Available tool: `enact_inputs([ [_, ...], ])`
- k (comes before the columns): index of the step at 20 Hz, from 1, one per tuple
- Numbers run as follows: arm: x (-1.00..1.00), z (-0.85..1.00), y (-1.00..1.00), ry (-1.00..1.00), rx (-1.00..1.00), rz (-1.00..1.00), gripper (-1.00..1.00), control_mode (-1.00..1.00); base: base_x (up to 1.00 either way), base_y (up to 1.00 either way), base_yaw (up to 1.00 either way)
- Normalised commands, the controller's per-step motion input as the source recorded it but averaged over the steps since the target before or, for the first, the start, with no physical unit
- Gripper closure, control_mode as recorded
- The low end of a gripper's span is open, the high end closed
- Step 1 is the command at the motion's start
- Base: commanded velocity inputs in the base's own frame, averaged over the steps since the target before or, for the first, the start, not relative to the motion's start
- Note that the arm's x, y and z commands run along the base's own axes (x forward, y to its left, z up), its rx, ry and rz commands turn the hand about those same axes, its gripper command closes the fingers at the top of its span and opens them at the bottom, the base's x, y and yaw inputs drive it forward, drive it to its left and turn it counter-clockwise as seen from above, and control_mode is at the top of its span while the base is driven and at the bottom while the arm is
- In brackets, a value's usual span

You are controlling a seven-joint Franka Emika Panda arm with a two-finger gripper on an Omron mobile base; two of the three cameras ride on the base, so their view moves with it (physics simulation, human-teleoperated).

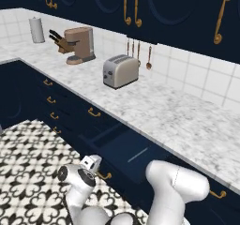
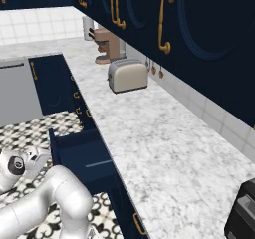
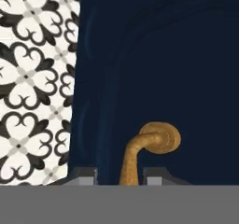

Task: Take a straw from the drawer in front and place it inside the glass cup on the dining counter.

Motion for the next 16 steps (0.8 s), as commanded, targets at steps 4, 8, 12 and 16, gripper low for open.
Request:
enact_inputs([
  [4,0.00,0.42,0.01,0.39,0.53,0.07,-1.00,-1.00,0.00,0.00,0.00],
  [8,-0.01,0.62,0.00,0.34,0.53,0.06,-1.00,-1.00,0.00,0.00,0.00],
  [12,-0.04,0.94,-0.03,0.08,0.28,0.00,-1.00,-1.00,0.00,0.00,0.00],
  [16,-0.44,1.00,0.00,0.00,0.15,0.00,-1.00,-1.00,0.00,0.00,0.00],
])
